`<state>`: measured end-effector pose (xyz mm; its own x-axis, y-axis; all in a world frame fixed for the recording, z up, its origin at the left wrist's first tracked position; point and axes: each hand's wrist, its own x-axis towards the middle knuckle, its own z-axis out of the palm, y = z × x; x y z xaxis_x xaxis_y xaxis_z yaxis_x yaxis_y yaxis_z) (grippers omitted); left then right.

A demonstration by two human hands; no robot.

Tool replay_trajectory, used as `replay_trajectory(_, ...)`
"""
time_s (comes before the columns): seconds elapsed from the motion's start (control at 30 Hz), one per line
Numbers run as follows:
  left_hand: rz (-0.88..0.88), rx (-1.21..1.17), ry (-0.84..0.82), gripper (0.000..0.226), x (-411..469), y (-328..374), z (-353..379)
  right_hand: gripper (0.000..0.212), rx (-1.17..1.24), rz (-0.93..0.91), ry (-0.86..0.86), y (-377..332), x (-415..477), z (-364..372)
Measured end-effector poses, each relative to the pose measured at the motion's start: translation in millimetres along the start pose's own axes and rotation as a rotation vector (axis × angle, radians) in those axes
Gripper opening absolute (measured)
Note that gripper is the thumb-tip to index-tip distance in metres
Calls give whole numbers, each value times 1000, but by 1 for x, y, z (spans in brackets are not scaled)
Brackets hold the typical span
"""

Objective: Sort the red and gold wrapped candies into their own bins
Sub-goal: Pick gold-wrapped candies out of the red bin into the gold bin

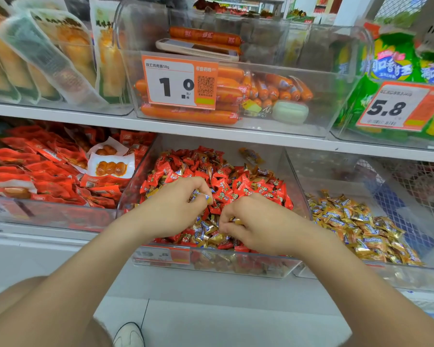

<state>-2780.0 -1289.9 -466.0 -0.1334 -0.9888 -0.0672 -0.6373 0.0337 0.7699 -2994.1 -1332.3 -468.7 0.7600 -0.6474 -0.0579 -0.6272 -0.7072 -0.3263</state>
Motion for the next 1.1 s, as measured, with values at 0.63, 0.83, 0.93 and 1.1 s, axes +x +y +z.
replay_trajectory(0.63, 287, -307, -25, 21, 8, 124, 135, 15, 155, 803, 444, 170, -149, -24)
replay_trajectory(0.83, 373, 140, -47, 30, 71, 159, 212, 31, 329, 703, 450, 176, -192, -26)
replay_trajectory(0.93, 358, 365, -119, 35, 90, 160, 228, 31, 344, 734, 550, 180, -204, -28)
replay_trajectory(1.1, 611, 717, 72, 17, 62, 153, 200, 26, 361, 628, 675, 154, -197, -39)
